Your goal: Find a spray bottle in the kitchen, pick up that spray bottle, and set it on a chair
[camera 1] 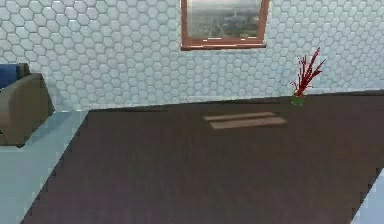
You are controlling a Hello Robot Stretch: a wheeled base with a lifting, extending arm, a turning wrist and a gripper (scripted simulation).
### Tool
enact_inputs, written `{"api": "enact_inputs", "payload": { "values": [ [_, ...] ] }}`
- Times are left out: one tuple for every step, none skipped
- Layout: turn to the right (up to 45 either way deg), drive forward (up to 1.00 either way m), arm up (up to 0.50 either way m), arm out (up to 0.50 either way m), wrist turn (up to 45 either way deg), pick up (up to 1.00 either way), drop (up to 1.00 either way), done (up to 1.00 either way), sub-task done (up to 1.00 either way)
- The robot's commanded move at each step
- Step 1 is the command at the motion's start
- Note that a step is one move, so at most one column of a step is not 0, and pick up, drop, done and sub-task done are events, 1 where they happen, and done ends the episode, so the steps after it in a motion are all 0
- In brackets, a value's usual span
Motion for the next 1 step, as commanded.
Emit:
{"api": "enact_inputs", "payload": {
  "values": [
    [-30.0,0.00,0.00,0.00,0.0,0.00,0.00,0.00,0.00]
  ]
}}
